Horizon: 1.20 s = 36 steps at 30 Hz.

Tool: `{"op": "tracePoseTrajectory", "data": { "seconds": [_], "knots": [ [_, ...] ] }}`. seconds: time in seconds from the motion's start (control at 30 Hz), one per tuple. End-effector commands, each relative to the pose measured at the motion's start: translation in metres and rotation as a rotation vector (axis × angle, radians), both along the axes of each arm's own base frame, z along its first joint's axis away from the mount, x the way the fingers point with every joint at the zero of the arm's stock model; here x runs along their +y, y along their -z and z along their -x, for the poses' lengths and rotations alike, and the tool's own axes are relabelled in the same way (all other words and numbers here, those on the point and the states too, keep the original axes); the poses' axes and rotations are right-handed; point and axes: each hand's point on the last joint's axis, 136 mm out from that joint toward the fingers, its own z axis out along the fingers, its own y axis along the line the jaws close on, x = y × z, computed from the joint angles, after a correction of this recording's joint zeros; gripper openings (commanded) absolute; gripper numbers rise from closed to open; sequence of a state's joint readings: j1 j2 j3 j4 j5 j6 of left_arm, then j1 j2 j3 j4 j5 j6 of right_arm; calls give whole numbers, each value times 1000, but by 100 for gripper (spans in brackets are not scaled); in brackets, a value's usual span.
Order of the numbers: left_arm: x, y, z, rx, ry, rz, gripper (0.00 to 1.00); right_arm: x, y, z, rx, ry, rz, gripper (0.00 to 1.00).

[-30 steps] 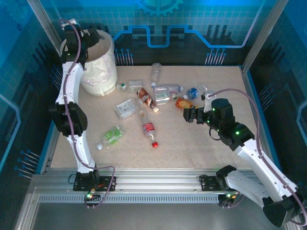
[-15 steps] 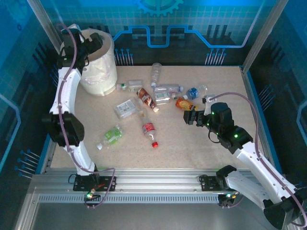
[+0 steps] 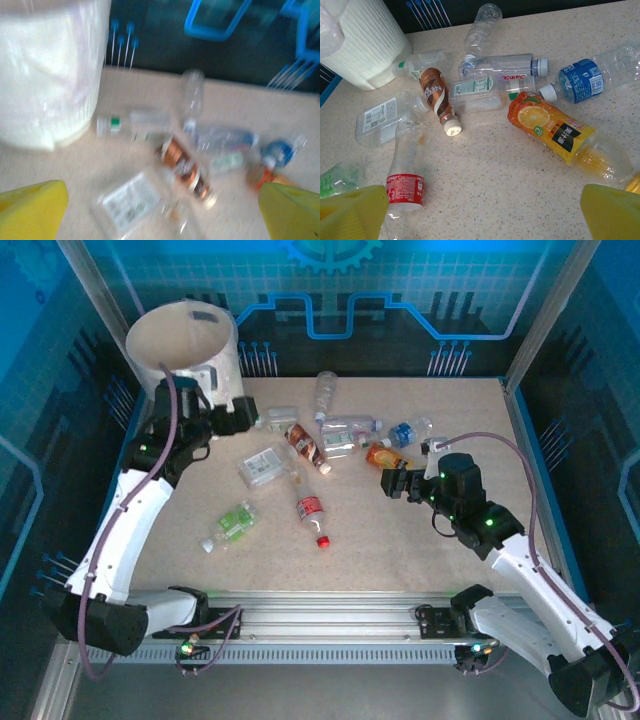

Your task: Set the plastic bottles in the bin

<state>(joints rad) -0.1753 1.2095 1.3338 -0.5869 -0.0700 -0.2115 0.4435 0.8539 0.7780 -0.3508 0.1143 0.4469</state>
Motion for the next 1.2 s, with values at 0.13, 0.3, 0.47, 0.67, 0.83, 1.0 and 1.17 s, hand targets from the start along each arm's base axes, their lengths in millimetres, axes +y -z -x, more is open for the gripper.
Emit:
{"op": "tracePoseTrajectory", "data": {
  "seconds": [0.13,0.3,0.47,0.67,0.83,1.0,1.17],
  "knots": [
    [0,114,87,390,156,-177,99,-5,-9,0,-18,17,-1,100],
    [10,168,115,601,213,-315,99,-10,-7,-2,-14,48,6,100],
    [-9,205,111,713,354,-356,99,-14,-9,-4,-14,70,23,100],
    [-1,251,117,884,478,-565,99,-24,-4,0,-5,103,53,100],
    [21,286,126,1018,482,-687,99,-30,0,3,-3,121,67,100],
    [12,304,119,996,518,-654,92,-32,3,5,3,122,86,100],
    [14,308,112,1006,490,-671,61,-35,7,7,6,129,102,100]
  ]
}}
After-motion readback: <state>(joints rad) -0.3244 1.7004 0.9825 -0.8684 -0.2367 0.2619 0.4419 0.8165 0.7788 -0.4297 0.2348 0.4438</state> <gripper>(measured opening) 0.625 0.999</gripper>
